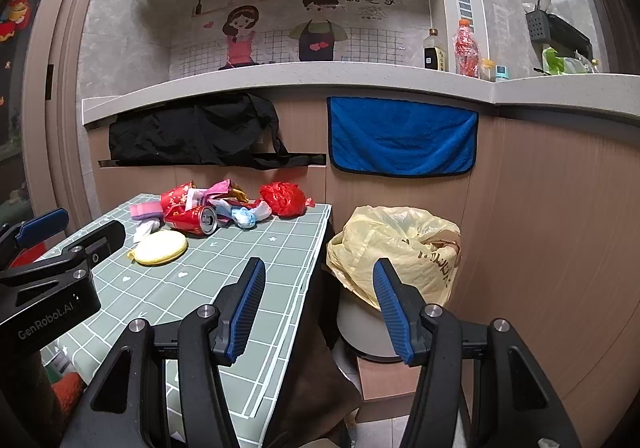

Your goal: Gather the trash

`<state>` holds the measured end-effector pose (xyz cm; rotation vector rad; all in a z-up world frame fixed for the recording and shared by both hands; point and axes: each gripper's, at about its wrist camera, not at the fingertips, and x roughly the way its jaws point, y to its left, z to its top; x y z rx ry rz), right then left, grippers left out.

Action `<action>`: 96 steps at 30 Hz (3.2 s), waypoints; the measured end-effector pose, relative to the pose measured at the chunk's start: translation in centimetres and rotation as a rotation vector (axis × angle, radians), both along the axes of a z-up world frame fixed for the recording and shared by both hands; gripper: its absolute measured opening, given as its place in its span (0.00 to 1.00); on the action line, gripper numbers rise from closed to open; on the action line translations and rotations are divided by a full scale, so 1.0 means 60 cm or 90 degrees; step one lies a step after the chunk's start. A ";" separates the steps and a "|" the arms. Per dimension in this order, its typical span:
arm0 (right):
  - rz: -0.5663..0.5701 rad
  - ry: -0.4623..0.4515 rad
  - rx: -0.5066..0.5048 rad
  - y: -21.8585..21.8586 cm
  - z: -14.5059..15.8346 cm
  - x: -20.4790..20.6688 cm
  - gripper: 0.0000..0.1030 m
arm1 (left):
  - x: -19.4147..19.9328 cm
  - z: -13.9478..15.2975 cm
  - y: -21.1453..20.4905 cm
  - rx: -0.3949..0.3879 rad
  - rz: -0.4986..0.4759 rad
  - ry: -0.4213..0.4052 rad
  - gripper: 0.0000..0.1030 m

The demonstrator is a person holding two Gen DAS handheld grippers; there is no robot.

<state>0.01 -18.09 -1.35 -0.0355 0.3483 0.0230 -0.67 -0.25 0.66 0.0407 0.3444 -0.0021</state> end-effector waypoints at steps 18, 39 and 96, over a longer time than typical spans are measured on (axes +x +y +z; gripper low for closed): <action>-0.007 -0.012 0.003 -0.012 0.006 -0.002 0.52 | 0.000 0.002 -0.002 0.001 -0.001 0.001 0.75; -0.015 -0.027 -0.002 -0.006 0.012 -0.011 0.52 | -0.001 0.002 -0.004 0.001 0.000 0.000 0.75; 0.118 0.085 0.005 0.107 0.002 0.385 0.51 | 0.449 -0.059 0.269 -0.183 -0.072 0.236 0.75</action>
